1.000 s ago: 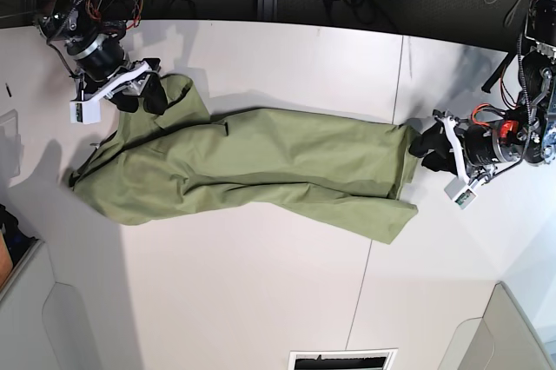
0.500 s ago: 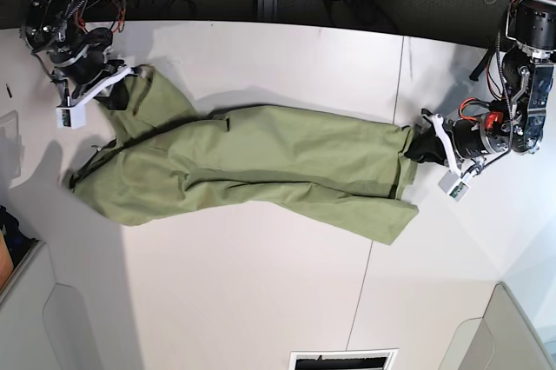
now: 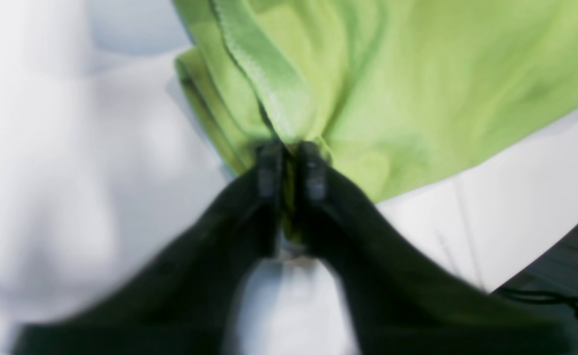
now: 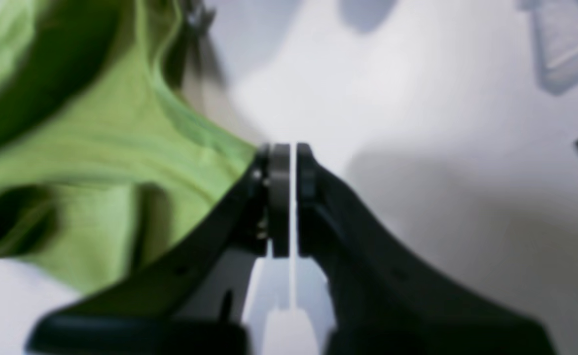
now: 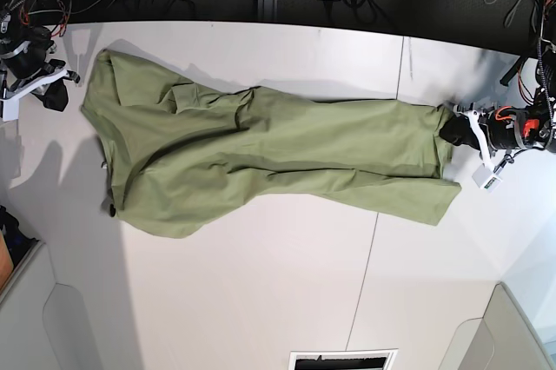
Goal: Layout the t-shirt on the table in an organized manner, then fold the t-shirt properly
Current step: 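Regrasp the shirt edge with the right gripper and pull it flat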
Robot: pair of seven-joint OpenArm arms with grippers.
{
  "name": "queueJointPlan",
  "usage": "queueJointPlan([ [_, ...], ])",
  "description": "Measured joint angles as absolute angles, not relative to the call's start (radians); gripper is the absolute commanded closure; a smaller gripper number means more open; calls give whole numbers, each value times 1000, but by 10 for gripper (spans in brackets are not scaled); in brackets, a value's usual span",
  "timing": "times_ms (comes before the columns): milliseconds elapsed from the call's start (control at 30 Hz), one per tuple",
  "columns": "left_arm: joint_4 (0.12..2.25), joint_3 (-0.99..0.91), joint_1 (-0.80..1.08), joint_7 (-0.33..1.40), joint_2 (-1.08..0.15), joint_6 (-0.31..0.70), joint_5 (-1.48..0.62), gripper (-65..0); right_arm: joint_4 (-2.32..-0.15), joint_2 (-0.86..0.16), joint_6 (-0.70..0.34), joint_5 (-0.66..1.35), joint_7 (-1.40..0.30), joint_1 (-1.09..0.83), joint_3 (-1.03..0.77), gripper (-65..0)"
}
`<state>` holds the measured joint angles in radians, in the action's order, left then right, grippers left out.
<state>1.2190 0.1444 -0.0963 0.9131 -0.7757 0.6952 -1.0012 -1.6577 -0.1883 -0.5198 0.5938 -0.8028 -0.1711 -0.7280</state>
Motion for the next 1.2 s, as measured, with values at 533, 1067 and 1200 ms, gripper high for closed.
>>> queueJointPlan([
  [533,1230,78,-101,913,-778,693,-1056,-291,-1673,-186,-611,760,-934,-167,-358,-281],
  [1067,1230,78,-91,918,-763,693,-1017,0,-1688,-202,-576,268,-781,-99,33,0],
  [1200,1230,79,-91,960,-818,693,-1091,0,-1757,-260,-567,293,-858,-125,28,0],
])
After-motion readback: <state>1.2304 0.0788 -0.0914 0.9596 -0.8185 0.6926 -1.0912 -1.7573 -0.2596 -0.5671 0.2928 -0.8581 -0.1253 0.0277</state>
